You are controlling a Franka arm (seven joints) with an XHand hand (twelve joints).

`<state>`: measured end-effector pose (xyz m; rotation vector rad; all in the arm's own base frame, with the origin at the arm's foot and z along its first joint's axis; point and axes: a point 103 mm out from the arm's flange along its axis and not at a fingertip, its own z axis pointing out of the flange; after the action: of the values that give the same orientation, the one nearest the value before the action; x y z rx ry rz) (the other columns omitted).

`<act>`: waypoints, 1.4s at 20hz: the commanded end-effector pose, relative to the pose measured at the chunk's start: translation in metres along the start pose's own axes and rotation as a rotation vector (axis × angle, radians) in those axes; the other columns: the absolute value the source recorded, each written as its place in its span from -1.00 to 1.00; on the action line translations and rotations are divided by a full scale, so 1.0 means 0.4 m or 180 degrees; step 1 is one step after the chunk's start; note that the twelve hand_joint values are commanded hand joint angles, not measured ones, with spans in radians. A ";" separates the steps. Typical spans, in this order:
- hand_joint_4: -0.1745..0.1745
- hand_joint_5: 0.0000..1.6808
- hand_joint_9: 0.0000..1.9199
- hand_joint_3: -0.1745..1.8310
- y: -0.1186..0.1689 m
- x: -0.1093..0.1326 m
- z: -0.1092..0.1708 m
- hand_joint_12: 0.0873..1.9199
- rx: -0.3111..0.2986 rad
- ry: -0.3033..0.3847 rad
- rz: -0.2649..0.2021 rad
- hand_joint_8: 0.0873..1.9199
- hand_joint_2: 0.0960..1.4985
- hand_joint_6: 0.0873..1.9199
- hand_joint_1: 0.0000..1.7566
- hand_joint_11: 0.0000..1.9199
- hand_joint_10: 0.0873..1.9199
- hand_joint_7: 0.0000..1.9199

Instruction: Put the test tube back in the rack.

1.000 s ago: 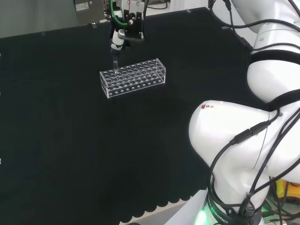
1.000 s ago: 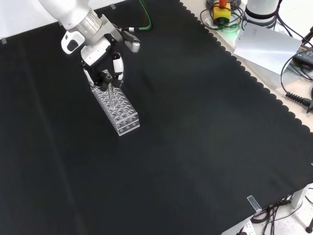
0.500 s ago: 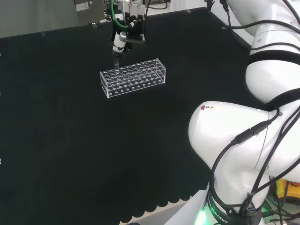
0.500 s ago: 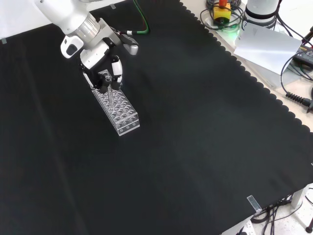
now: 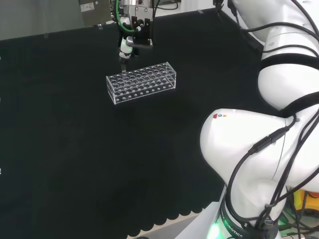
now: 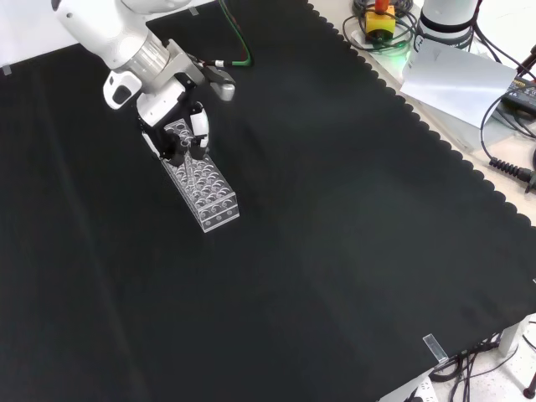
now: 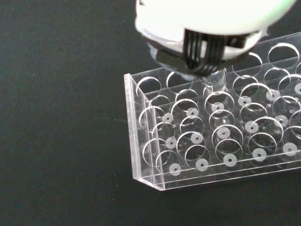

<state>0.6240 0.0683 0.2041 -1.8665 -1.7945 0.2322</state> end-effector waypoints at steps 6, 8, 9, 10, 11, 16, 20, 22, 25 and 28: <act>-1.00 0.60 0.44 -0.19 0.037 -0.022 0.044 -0.07 0.0116 -0.0003 0.0013 -0.46 -0.26 -0.57 0.63 0.19 -0.72 0.49; -1.00 0.60 0.44 -0.19 0.040 -0.024 0.052 -0.07 0.0139 -0.0002 0.0013 -0.46 -0.26 -0.57 0.63 0.19 -0.72 0.49; -1.00 0.60 0.44 -0.19 0.042 -0.024 0.056 -0.07 0.0151 -0.0002 0.0010 -0.46 -0.26 -0.57 0.63 0.19 -0.72 0.49; -1.00 0.60 0.44 -0.19 0.043 -0.024 0.061 -0.07 0.0164 -0.0004 0.0011 -0.46 -0.26 -0.57 0.63 0.19 -0.72 0.49; -1.00 0.60 0.44 -0.19 0.044 -0.025 0.065 -0.07 0.0178 -0.0002 0.0011 -0.46 -0.26 -0.57 0.63 0.19 -0.72 0.49; -1.00 0.60 0.44 -0.19 0.044 -0.019 0.082 -0.07 0.0217 -0.0012 0.0029 -0.46 -0.26 -0.56 0.63 0.19 -0.72 0.49; -1.00 0.60 0.43 -0.19 0.043 -0.019 0.080 -0.07 0.0209 0.0001 -0.0004 -0.46 -0.26 -0.56 0.63 0.19 -0.71 0.49; -1.00 0.59 0.42 -0.21 0.043 -0.024 0.077 -0.05 0.0240 0.0113 -0.0053 -0.46 -0.24 -0.56 0.63 0.18 -0.69 0.48; -1.00 0.46 0.37 -0.46 0.039 -0.022 0.068 0.23 0.0277 0.0248 -0.0160 -0.45 0.02 -0.43 0.49 -0.08 -0.49 0.40; -1.00 0.19 0.23 -0.24 0.030 -0.017 0.054 0.39 0.0218 0.0306 -0.0198 -0.35 -0.17 -0.37 0.33 -0.29 -0.33 0.29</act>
<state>0.6246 0.0685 0.1683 -1.7830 -1.7578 0.2507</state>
